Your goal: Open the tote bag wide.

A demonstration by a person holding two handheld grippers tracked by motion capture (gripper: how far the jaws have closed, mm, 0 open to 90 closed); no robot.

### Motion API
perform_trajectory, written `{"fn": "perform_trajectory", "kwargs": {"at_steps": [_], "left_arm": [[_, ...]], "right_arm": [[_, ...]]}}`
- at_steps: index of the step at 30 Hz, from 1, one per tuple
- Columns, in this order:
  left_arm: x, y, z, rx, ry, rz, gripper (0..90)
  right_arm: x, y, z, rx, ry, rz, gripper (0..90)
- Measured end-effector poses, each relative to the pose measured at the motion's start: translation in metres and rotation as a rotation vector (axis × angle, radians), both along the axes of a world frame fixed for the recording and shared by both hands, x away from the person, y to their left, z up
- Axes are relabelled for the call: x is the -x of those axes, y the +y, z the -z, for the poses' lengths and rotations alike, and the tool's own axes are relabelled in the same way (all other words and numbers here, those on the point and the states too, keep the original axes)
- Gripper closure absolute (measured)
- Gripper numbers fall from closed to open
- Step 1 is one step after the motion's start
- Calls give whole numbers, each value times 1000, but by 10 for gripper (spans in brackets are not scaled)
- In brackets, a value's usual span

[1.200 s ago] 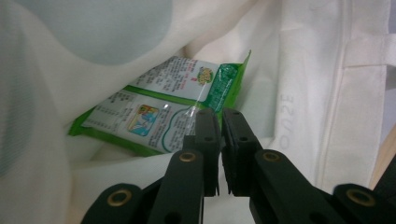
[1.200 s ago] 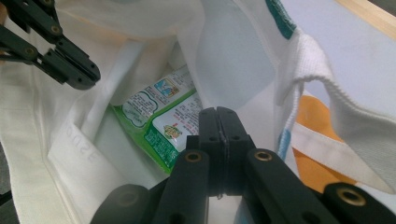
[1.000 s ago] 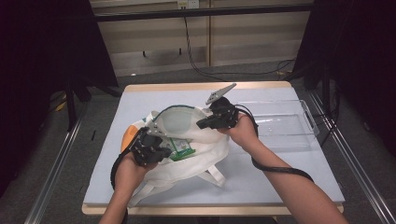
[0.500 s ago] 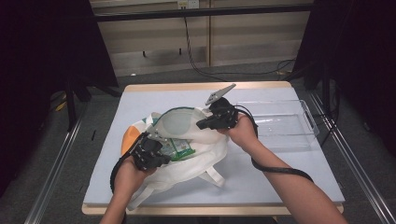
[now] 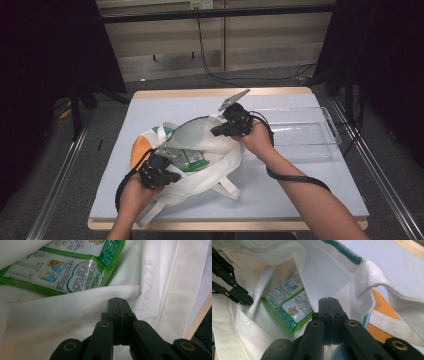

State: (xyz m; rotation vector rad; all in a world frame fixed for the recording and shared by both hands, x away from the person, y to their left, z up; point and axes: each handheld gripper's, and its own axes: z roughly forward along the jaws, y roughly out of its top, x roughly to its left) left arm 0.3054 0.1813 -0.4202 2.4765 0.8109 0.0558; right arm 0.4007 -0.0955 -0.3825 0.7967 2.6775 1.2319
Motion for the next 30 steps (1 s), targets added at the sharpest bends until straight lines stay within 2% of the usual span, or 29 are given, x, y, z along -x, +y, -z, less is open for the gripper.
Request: {"fn": "perform_trajectory", "kwargs": {"at_steps": [1, 2, 4, 11, 14, 20, 30], "left_arm": [[0, 0, 1, 8, -1, -4, 900], [1, 1, 1, -2, 12, 6, 900], [1, 1, 3, 8, 8, 5, 900], [3, 3, 7, 2, 20, 19, 900], [4, 3, 9, 17, 23, 10, 900], [3, 4, 11, 14, 21, 23, 900], [3, 5, 12, 13, 25, 24, 900]], "right_arm": [[-1, 0, 1, 2, 2, 0, 897], [-2, 0, 2, 2, 1, -1, 897], [-3, 2, 4, 3, 9, 6, 897], [-7, 3, 11, 9, 17, 20, 899], [-10, 1, 13, 11, 22, 37, 899], [-15, -4, 16, 13, 33, 70, 900], [-19, -8, 27, 47, 46, 94, 899]]}}
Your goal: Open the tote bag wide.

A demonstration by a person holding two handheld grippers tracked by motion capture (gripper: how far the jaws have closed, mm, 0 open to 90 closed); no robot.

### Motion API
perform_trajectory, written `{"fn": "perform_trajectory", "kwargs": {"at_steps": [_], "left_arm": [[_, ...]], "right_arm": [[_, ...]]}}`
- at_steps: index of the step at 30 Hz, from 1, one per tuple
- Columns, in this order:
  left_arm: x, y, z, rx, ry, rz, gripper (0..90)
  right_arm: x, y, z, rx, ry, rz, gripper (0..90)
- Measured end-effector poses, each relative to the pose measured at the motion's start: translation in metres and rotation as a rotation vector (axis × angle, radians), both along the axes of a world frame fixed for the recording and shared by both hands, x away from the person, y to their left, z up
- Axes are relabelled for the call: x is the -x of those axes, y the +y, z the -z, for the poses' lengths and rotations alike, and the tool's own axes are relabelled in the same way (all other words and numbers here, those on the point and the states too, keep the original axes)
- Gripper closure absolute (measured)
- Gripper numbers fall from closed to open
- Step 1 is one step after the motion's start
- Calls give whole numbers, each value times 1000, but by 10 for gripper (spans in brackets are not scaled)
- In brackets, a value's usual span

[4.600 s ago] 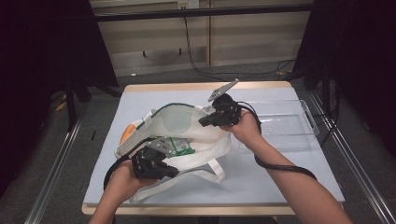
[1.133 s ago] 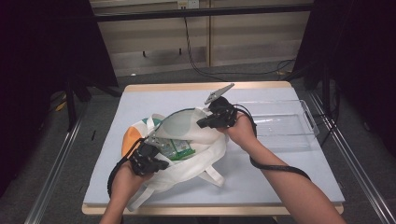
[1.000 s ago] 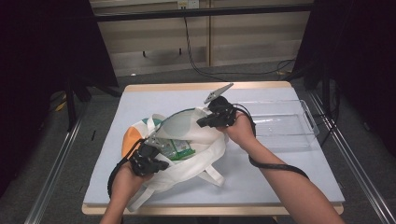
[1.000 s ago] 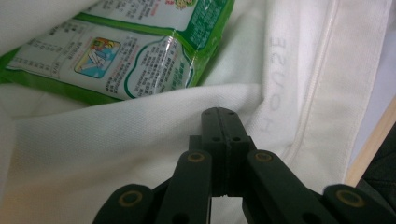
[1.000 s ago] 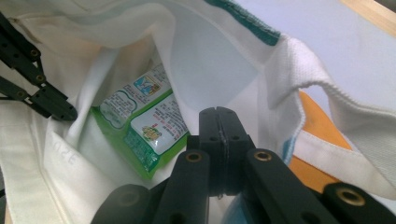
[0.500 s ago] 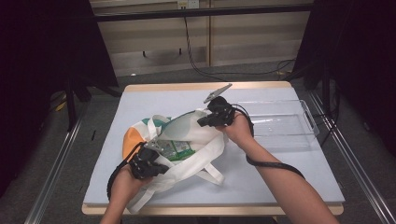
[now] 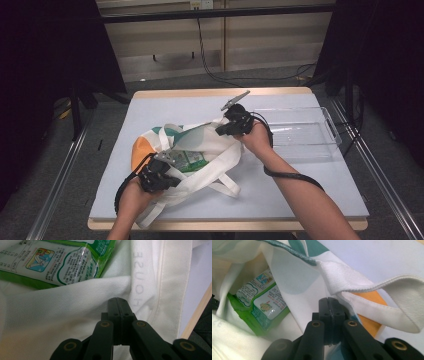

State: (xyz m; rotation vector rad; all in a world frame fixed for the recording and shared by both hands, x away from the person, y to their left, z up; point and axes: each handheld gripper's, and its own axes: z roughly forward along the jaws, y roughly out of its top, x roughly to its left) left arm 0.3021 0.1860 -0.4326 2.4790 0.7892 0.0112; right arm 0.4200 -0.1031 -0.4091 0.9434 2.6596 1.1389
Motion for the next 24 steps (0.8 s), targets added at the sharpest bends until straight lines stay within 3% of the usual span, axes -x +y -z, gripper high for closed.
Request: {"fn": "perform_trajectory", "kwargs": {"at_steps": [8, 11, 14, 18, 24], "left_arm": [[1, 4, -11, 28, -7, -15, 876], [1, 8, -19, 42, -11, -32, 818], [1, 11, -29, 48, -20, -30, 843], [-1, 13, -43, 77, -45, -67, 836], [-13, 13, -54, 61, -58, -85, 855]], "right_arm": [[8, -2, -3, -21, -3, -15, 897], [13, -2, -7, -17, -13, -32, 898], [19, -1, -10, -19, -20, -50, 897], [27, 0, -10, -28, -28, -74, 898], [37, 1, -9, -16, -34, -100, 898]]}}
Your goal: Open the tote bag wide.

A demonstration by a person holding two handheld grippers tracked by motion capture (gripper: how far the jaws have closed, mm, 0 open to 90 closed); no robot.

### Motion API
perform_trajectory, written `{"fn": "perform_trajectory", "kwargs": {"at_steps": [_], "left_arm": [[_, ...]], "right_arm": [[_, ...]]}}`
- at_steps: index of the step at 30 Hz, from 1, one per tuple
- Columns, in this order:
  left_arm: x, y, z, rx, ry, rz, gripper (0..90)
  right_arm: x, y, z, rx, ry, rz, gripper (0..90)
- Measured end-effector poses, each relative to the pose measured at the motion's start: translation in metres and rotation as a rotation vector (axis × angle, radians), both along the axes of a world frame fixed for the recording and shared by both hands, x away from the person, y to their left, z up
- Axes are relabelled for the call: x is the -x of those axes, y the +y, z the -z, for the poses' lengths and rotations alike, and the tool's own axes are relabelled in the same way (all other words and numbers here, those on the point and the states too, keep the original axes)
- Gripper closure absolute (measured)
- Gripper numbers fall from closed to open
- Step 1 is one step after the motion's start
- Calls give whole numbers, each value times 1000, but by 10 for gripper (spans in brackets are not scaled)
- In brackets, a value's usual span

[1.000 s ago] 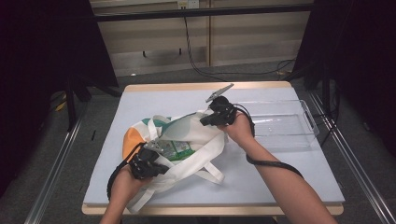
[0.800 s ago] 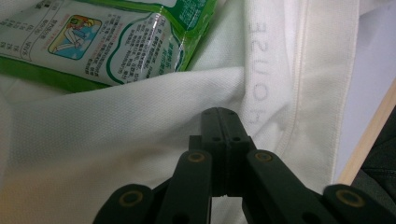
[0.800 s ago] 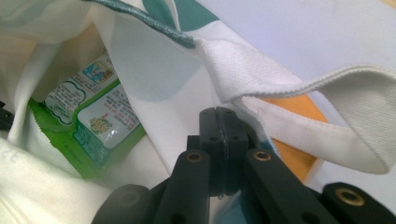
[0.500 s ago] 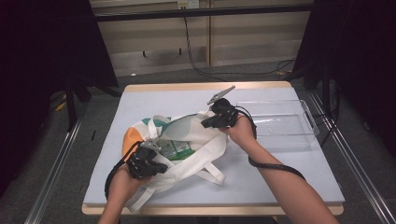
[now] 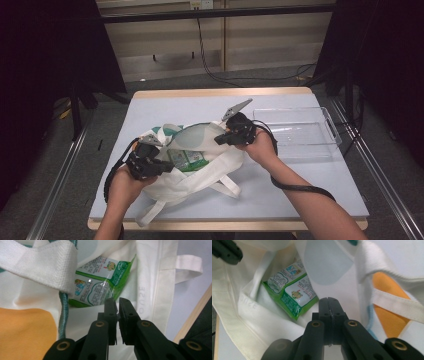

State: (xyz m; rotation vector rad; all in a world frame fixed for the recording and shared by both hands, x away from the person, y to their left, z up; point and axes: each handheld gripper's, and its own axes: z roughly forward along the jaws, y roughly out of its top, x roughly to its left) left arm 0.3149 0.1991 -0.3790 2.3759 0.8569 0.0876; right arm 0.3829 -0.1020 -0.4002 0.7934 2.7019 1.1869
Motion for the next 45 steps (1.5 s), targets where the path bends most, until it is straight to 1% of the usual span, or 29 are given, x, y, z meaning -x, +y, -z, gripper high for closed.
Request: {"fn": "perform_trajectory", "kwargs": {"at_steps": [1, 3, 4, 5, 6, 7, 8, 10, 11, 14, 15, 16, 18, 19, 20, 21, 23, 24, 25, 27, 32, 33, 34, 35, 40, 41, 43, 44, 45], "left_arm": [[-2, -1, -1, 11, -3, -10, 855], [-6, -1, -3, 5, 3, -12, 864], [-8, -1, -5, 7, -7, -21, 861], [-9, -1, -7, 15, -1, -24, 864], [-10, -2, -8, 11, 0, -29, 870], [-11, -2, -10, 12, -3, -29, 869], [-12, -2, -12, 11, -10, -32, 870], [-13, -2, -14, 13, -8, -47, 869], [-14, -2, -14, 12, -7, -41, 870], [-18, -3, -15, 5, -11, -47, 874], [-18, -3, -15, 20, -6, -59, 877], [-20, -3, -15, 10, -16, -58, 877], [-22, -2, -15, 1, -16, -54, 882], [-23, -2, -16, 2, -18, -65, 883], [-24, -2, -17, -11, -18, -61, 889], [-24, -2, -17, -1, -17, -72, 895], [-26, -2, -19, -12, -18, -73, 900], [-26, -1, -19, -15, -17, -76, 900], [-27, 0, -19, -9, -20, -74, 900], [-28, 0, -19, -11, -18, -77, 900], [-29, 1, -19, -17, -23, -88, 900], [-29, 1, -19, -15, -22, -86, 900], [-30, 2, -19, -3, -19, -88, 900], [-30, 3, -19, -11, -16, -84, 900], [-30, 5, -19, -14, -20, -89, 900], [-30, 5, -19, -11, -15, -91, 900], [-31, 6, -20, -4, -22, -98, 900], [-32, 7, -21, -8, -20, -93, 900], [-32, 7, -22, -1, -18, -97, 900]], "right_arm": [[1, 0, 0, 2, -1, -10, 899], [3, 1, 1, -8, 5, -14, 898], [4, 1, 1, -7, 4, -21, 899], [6, 2, 1, 4, -7, -26, 899], [7, 3, 1, 17, -13, -31, 899], [8, 3, 1, 18, -13, -33, 899], [9, 3, 1, 12, -10, -37, 899], [12, 3, 1, 11, -12, -41, 899], [13, 4, 1, 8, -11, -47, 899], [17, 7, 3, 14, -14, -63, 899], [18, 8, 4, 13, -3, -61, 899], [19, 9, 6, 11, -3, -65, 899], [20, 11, 10, 16, 7, -64, 898], [20, 11, 12, 23, 11, -62, 898], [20, 12, 14, 24, 11, -68, 898], [21, 12, 16, 23, 14, -66, 898], [22, 13, 17, 17, 13, -68, 899], [23, 14, 18, 23, 11, -70, 899], [23, 15, 19, 20, 12, -71, 898], [25, 17, 21, 14, 13, -78, 898], [26, 20, 24, 24, 14, -76, 898], [26, 20, 24, 22, 16, -67, 898], [25, 20, 25, 16, 23, -68, 898], [25, 20, 25, 14, 21, -69, 898], [26, 21, 26, 30, 28, -70, 899], [26, 22, 26, 31, 27, -70, 899], [26, 22, 27, 32, 26, -73, 899], [26, 22, 27, 34, 26, -78, 899], [27, 22, 27, 35, 34, -76, 899]]}}
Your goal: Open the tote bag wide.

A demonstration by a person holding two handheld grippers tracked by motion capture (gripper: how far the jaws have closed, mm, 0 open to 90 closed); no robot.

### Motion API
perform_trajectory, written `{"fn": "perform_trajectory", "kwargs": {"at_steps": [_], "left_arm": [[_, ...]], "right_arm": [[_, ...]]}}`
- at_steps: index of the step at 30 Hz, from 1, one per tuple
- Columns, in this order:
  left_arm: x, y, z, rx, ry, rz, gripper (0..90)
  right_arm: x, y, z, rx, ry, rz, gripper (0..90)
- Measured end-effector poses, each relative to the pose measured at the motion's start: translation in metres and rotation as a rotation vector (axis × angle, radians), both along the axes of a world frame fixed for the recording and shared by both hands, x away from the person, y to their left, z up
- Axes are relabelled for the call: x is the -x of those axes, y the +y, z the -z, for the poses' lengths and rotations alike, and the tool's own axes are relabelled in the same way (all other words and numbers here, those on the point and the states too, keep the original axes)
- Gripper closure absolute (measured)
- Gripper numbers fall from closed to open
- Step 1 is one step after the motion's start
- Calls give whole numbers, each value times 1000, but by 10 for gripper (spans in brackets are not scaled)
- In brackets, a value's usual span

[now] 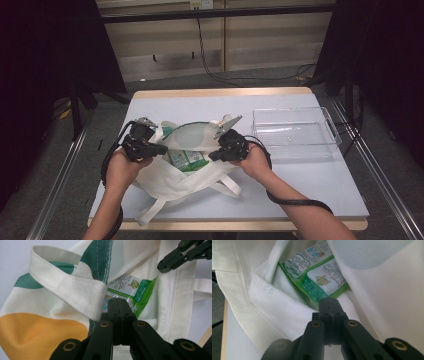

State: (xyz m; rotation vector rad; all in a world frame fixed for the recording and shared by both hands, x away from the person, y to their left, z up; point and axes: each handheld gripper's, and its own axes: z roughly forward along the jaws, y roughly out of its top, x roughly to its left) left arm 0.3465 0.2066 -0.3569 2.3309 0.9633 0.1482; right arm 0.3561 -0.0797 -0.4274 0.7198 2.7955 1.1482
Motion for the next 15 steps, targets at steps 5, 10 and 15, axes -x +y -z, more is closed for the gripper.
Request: {"fn": "perform_trajectory", "kwargs": {"at_steps": [5, 10, 15], "left_arm": [[-2, 1, -4, -16, -15, -23, 900], [-5, 4, -5, -23, -28, -40, 900], [-9, 6, -3, -16, -23, -61, 900]], "right_arm": [[1, -1, 2, 2, 2, -4, 900], [3, -3, 4, 4, 8, -7, 900], [4, -3, 6, 7, -1, -11, 900]]}}
